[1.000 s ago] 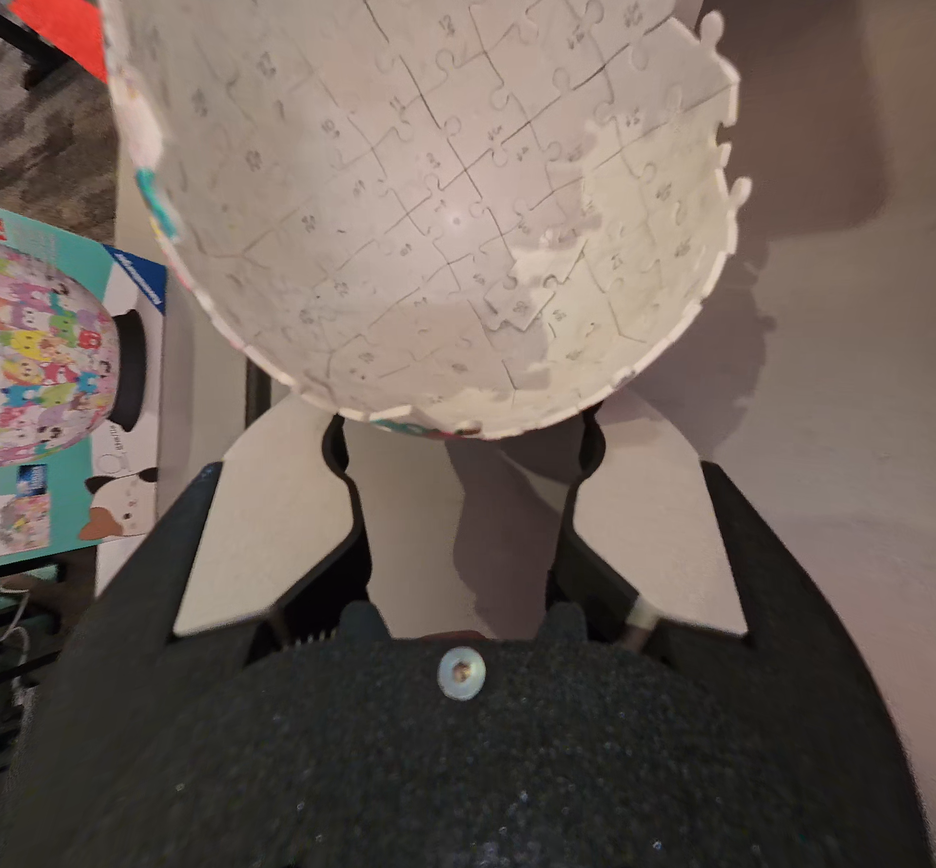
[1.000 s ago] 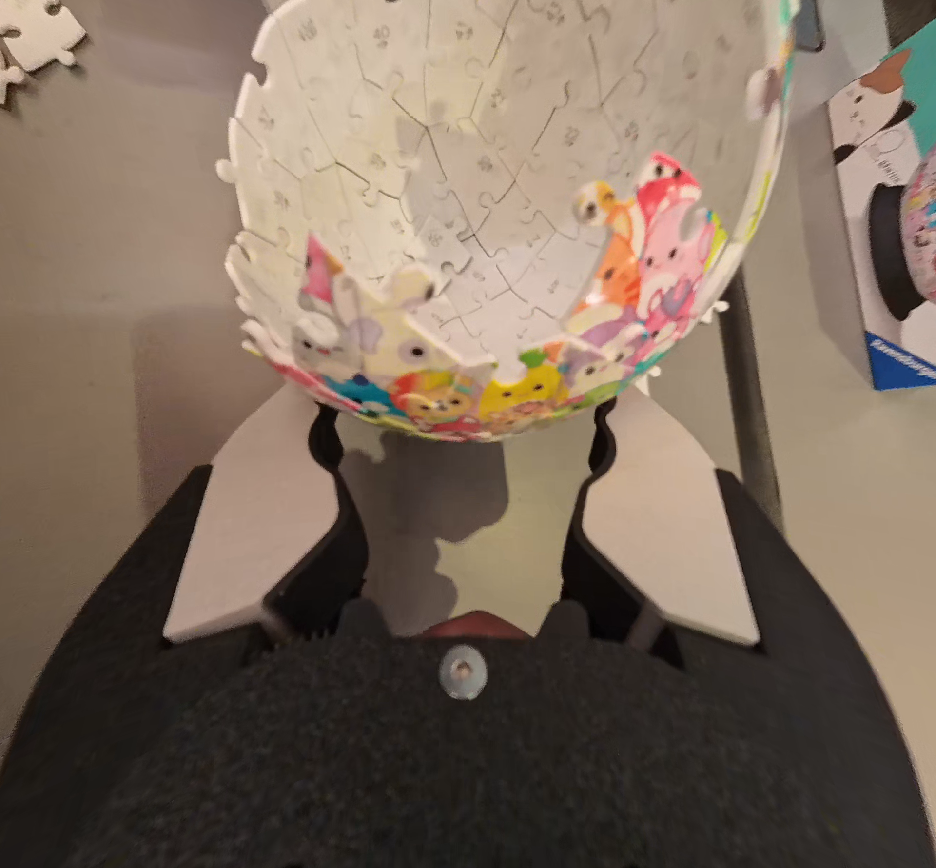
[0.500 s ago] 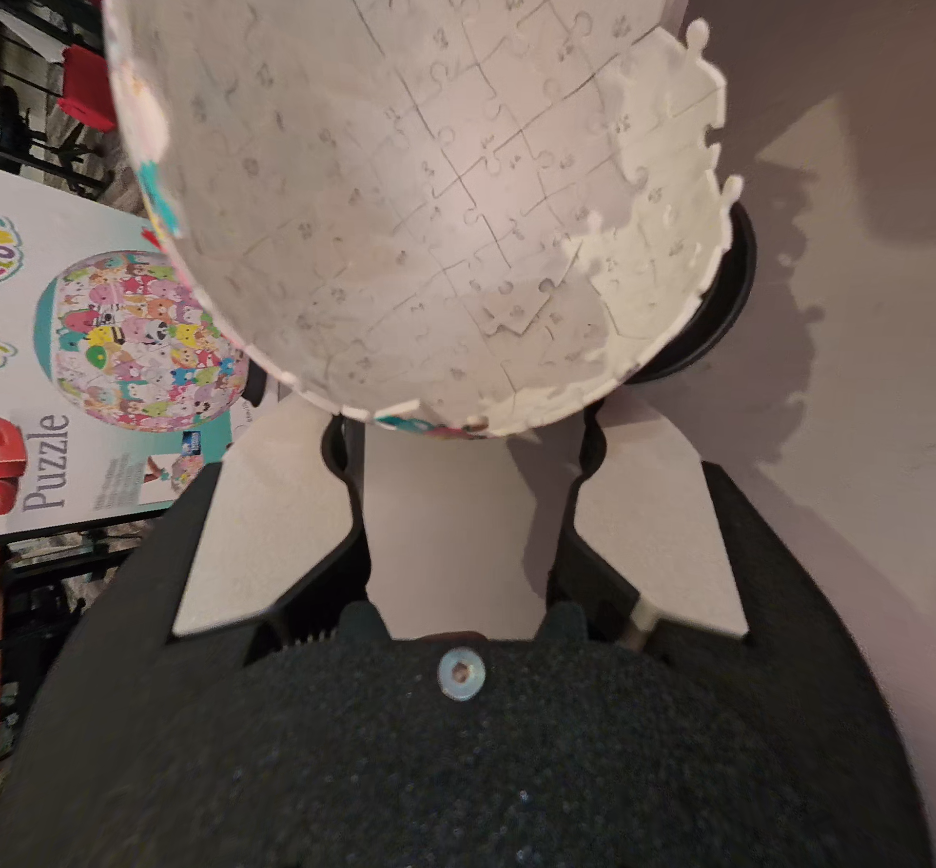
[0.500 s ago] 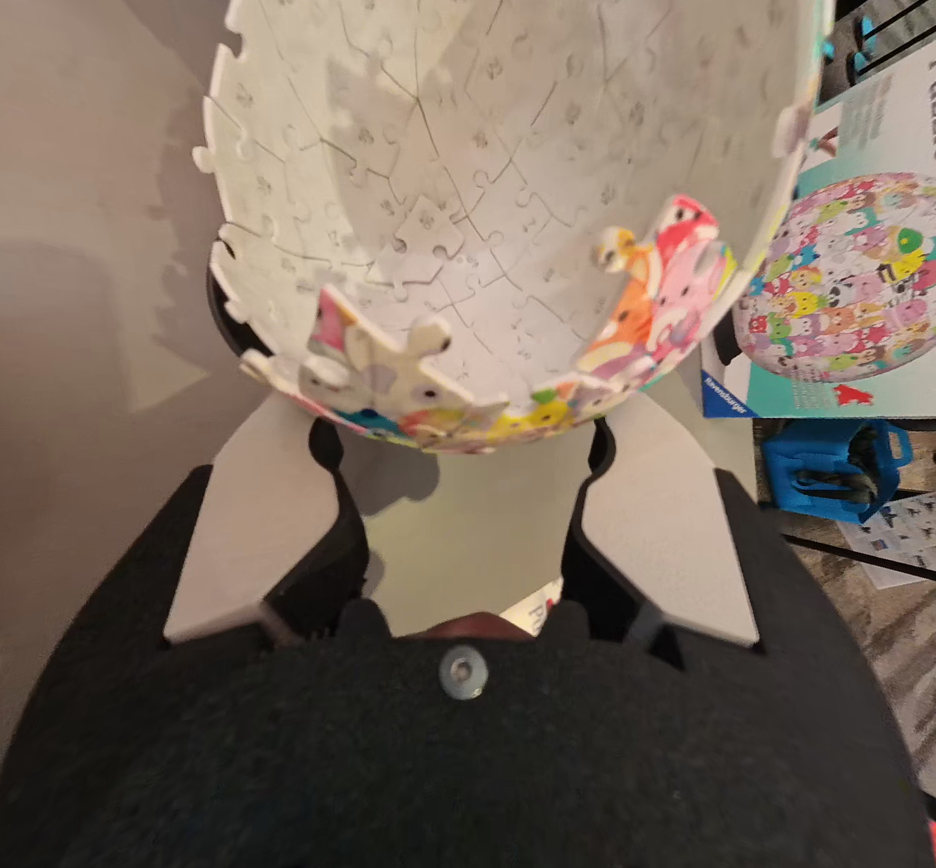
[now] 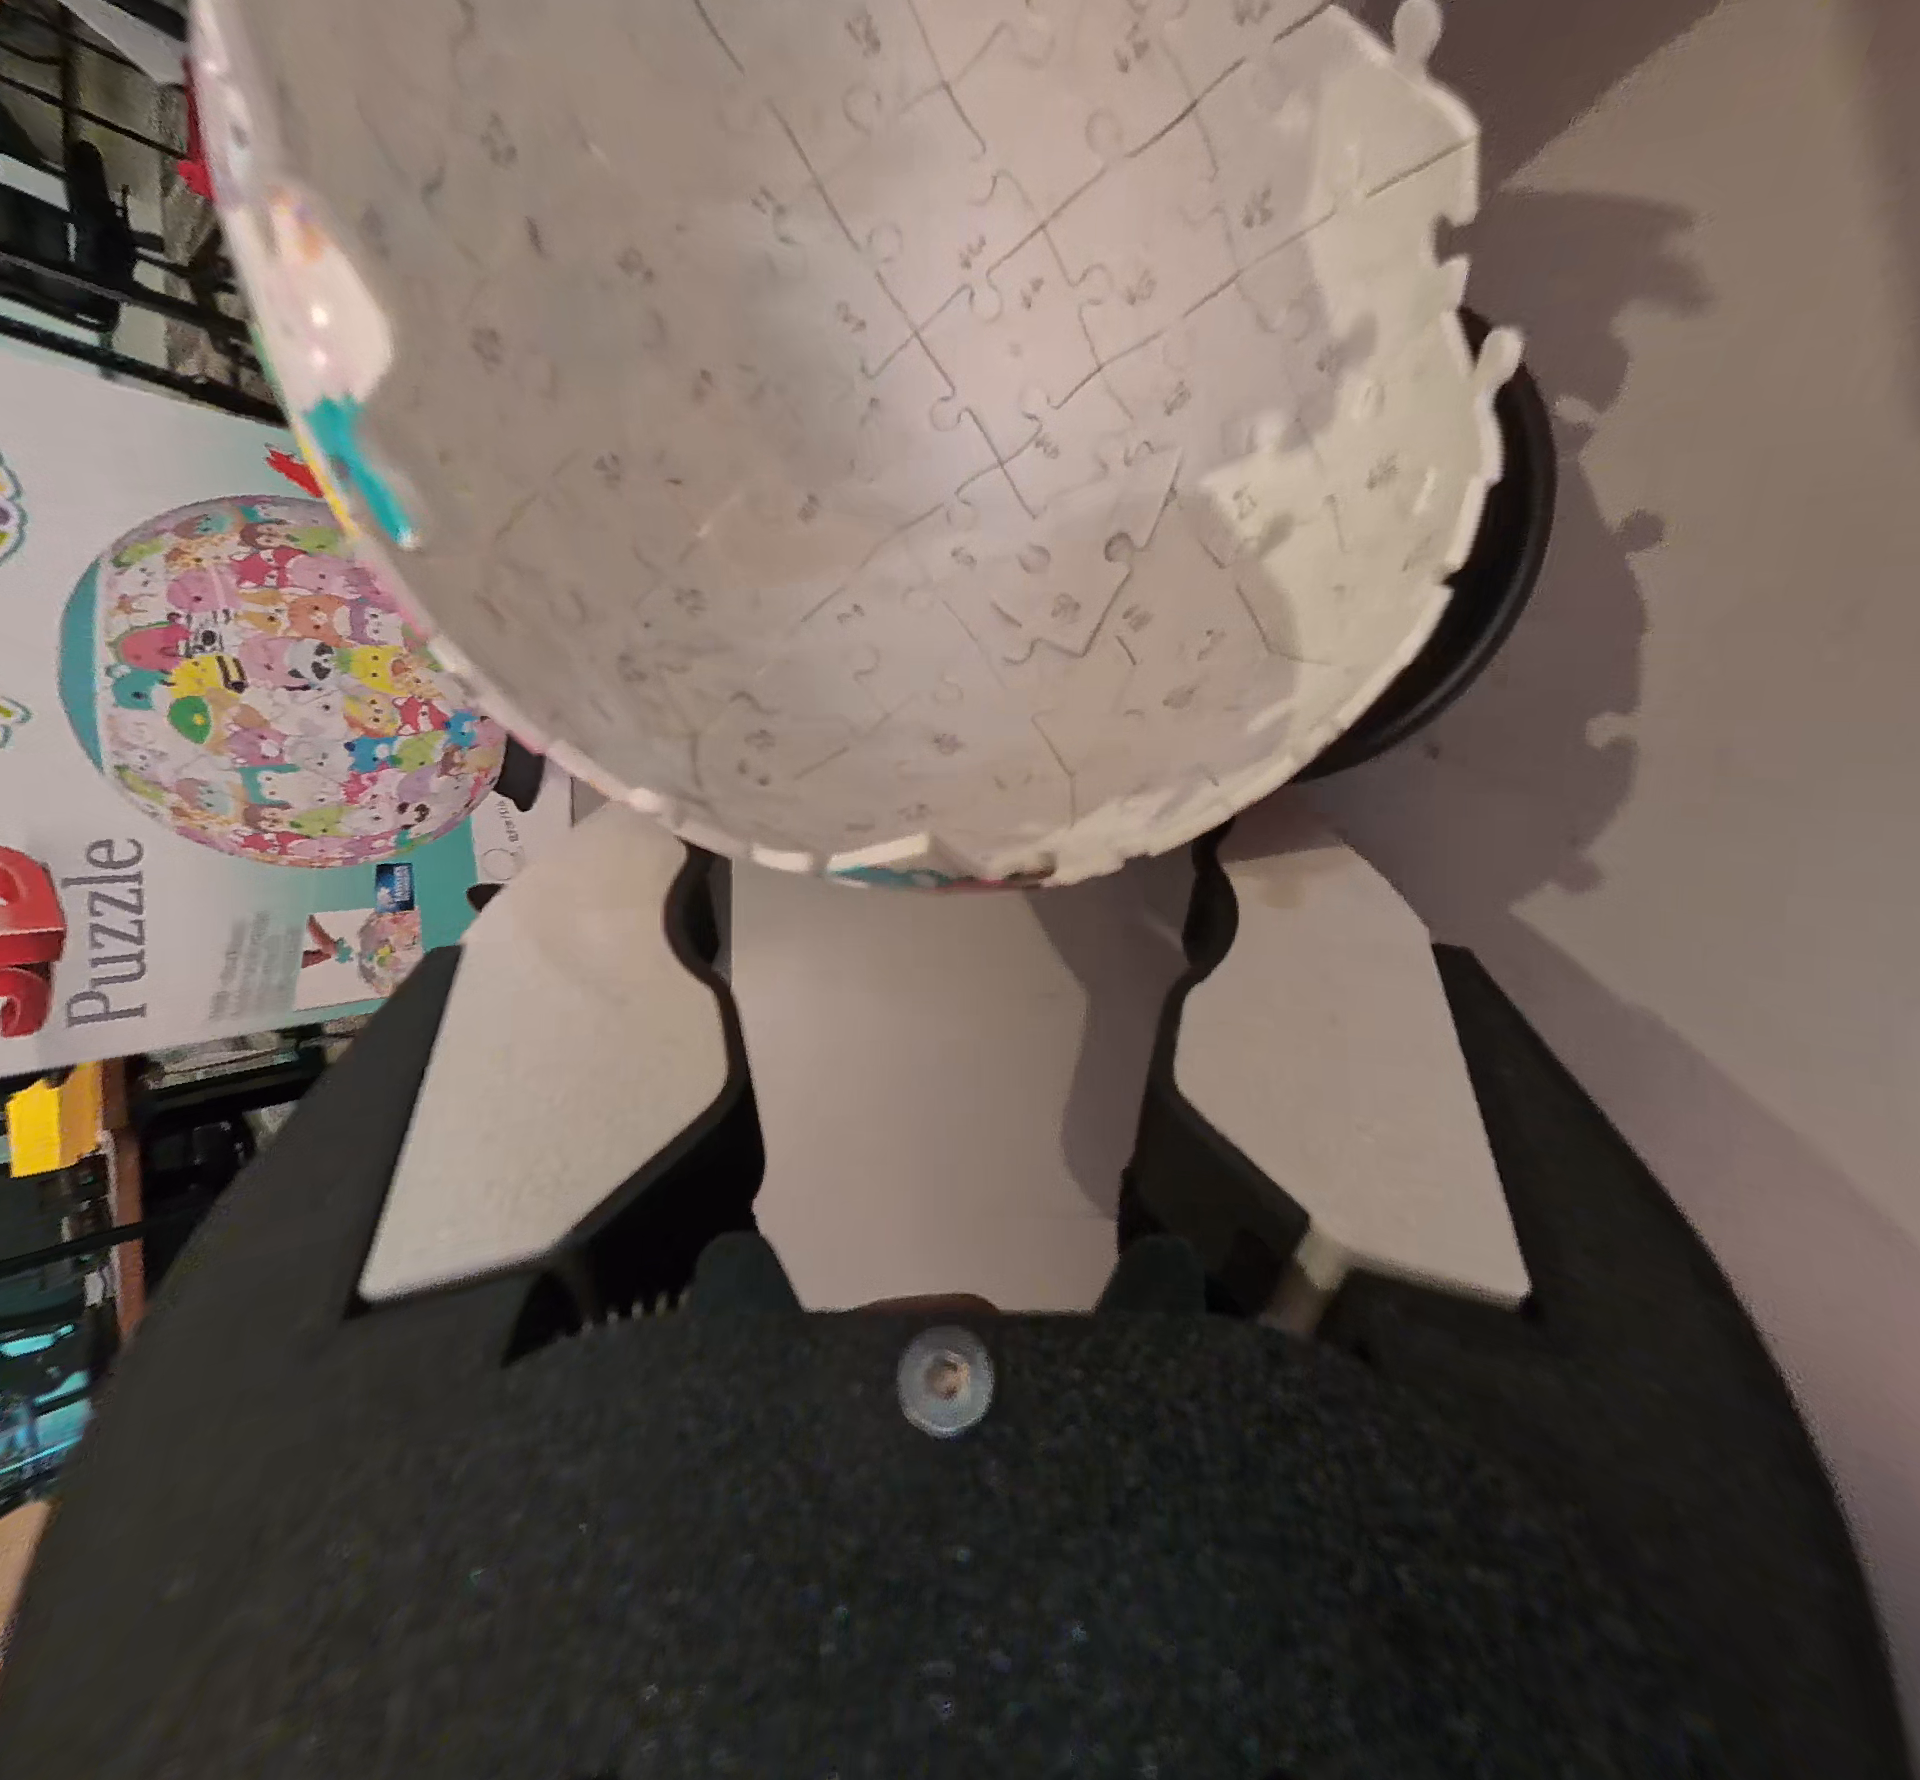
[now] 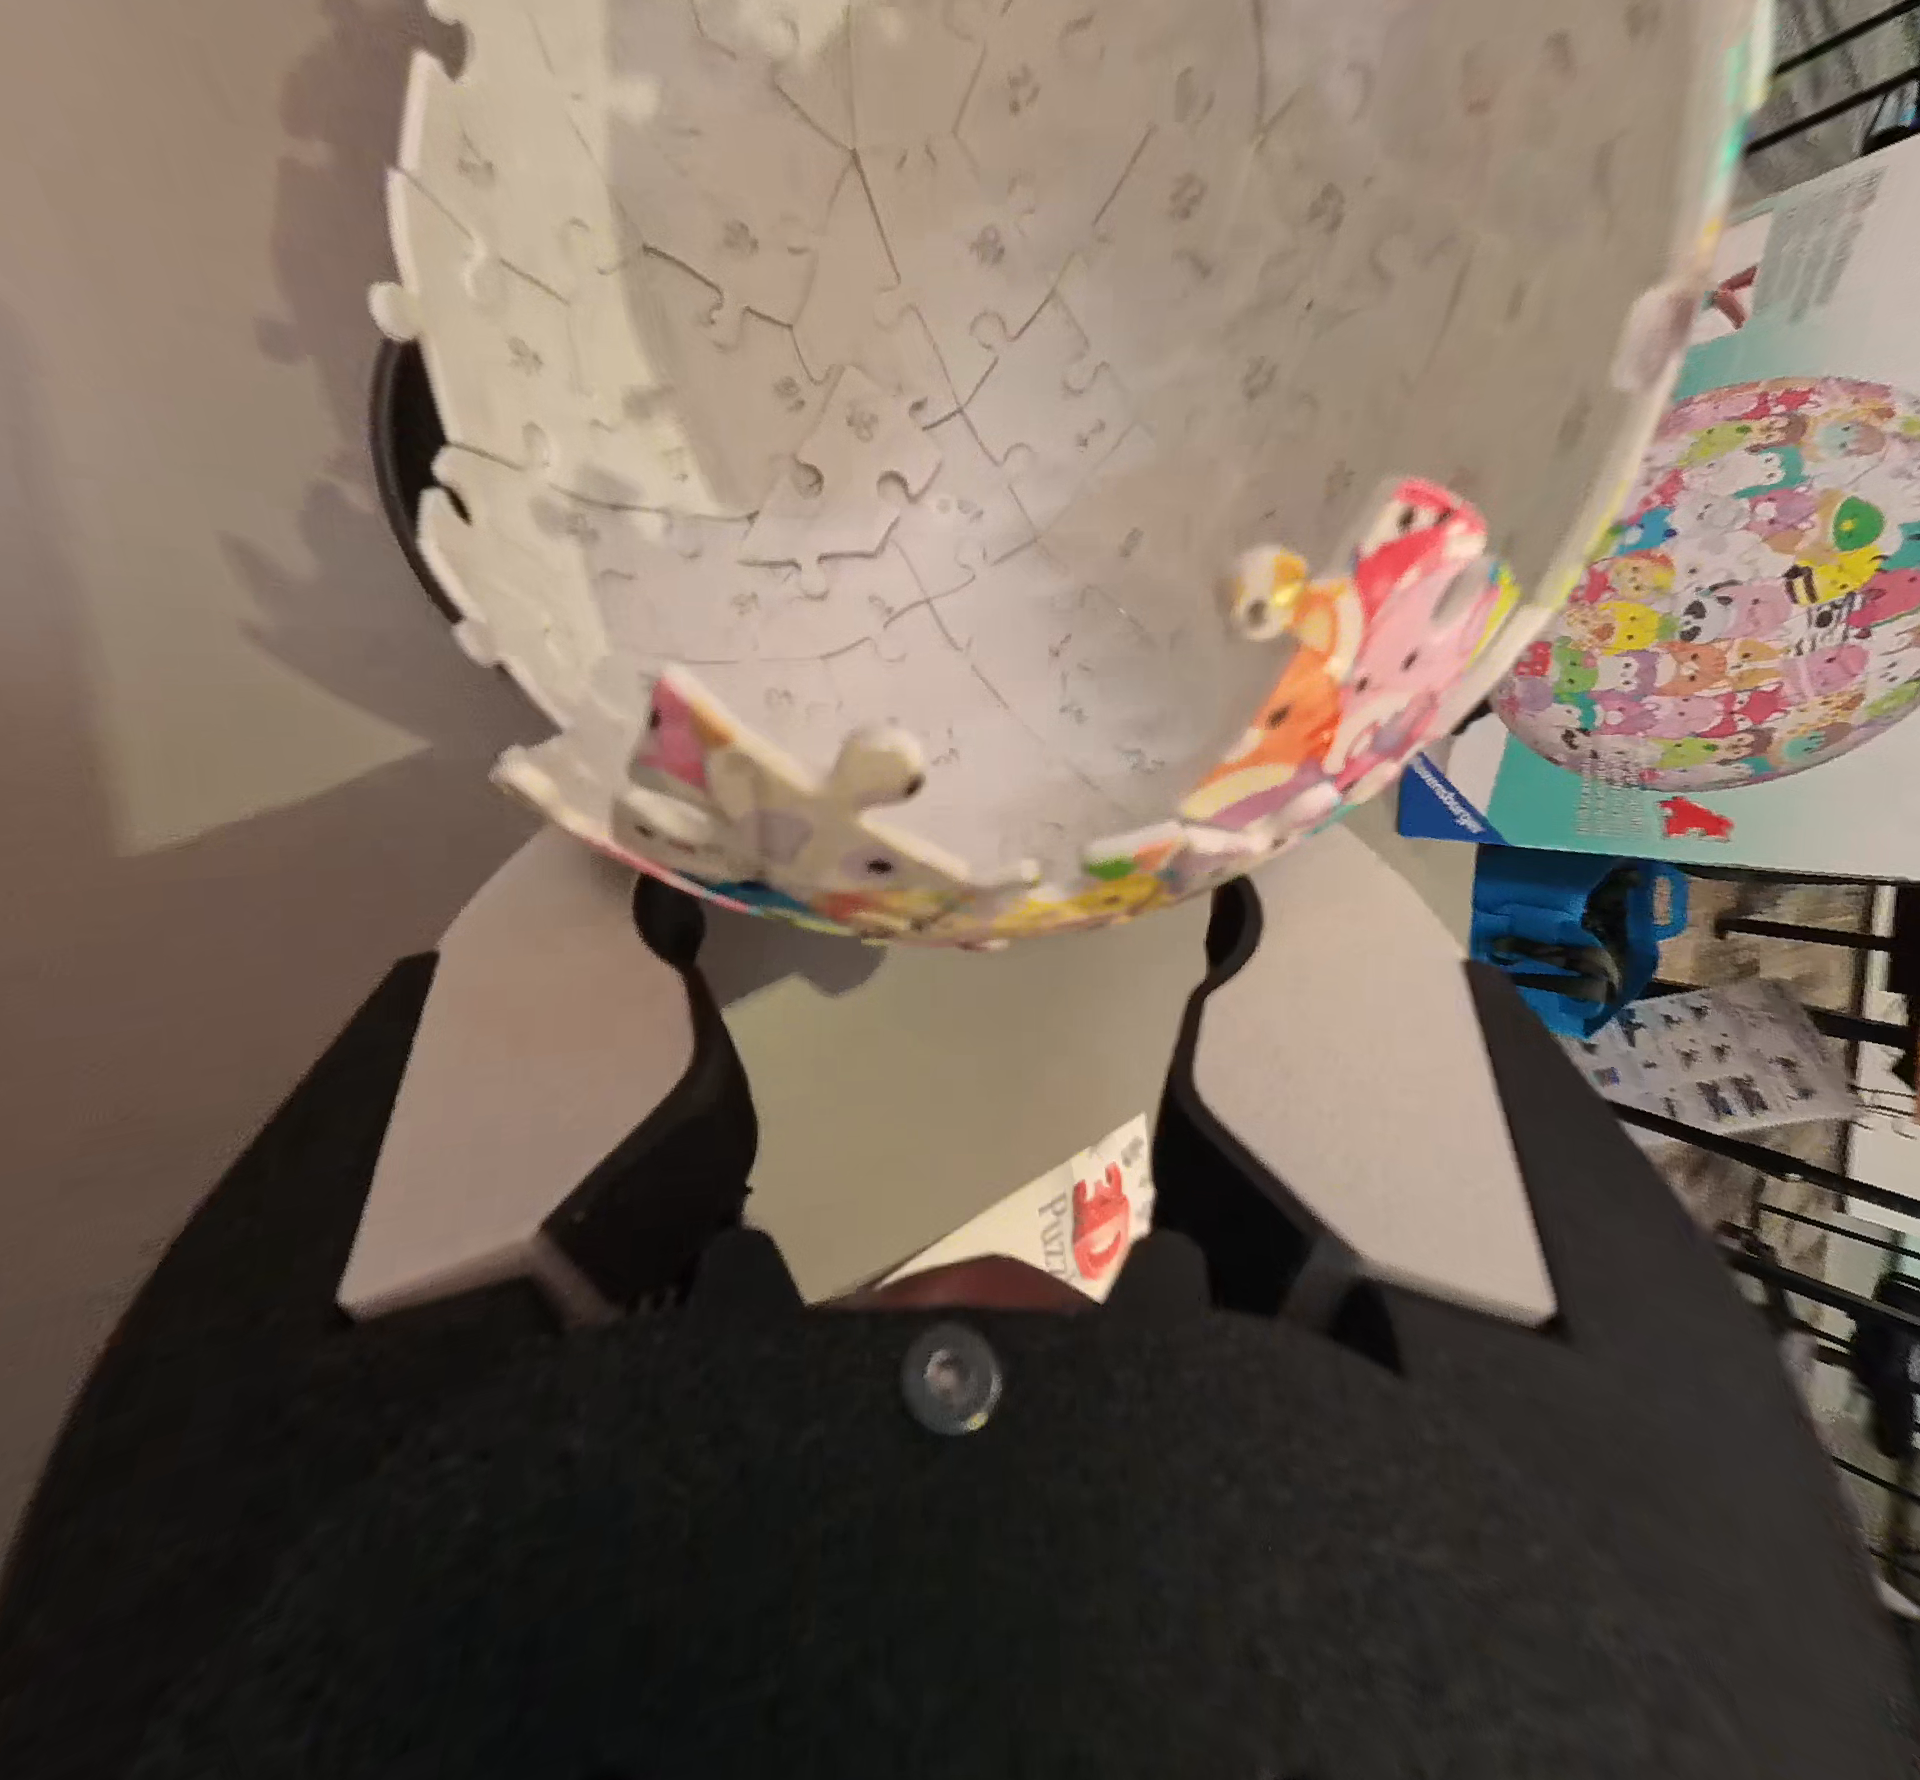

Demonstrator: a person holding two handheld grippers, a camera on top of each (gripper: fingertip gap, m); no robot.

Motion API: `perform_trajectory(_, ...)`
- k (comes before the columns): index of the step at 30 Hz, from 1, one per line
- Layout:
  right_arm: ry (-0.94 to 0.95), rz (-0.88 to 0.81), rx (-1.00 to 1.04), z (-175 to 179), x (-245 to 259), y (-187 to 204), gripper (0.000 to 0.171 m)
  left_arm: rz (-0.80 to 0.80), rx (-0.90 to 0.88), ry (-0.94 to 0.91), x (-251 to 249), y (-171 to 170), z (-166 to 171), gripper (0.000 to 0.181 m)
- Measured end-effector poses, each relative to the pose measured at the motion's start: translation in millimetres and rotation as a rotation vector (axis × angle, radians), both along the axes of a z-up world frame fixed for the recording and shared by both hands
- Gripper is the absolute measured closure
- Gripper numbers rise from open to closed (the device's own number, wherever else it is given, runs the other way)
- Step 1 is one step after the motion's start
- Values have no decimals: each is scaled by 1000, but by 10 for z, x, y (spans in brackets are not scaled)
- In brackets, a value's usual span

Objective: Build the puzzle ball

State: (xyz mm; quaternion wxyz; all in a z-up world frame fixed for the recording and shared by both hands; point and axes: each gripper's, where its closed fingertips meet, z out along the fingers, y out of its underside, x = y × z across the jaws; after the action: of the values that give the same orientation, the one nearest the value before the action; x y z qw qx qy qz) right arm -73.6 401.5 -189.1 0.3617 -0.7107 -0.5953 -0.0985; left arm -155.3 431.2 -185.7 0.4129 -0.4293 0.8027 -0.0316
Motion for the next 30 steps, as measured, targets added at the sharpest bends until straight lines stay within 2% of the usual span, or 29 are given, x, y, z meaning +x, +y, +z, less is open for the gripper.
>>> perform_trajectory(14,-123,30,255,65,46,90,79,43,26,13,-94,17,-68,91)
perform_trajectory(22,-48,-38,134,-30,200,-51,82,116,-107,4,-303,37,-122,89)
perform_trajectory(24,-30,-107,81,-50,348,-130,82,162,-194,-19,-411,43,-108,92)
perform_trajectory(26,11,-212,26,-46,511,-221,82,227,-361,-80,-522,21,-70,91)
perform_trajectory(28,94,-334,-95,-75,618,-373,90,313,-620,-183,-592,-30,20,91)
perform_trajectory(30,264,-430,-195,-46,583,-491,88,314,-978,-348,-572,-193,238,94)
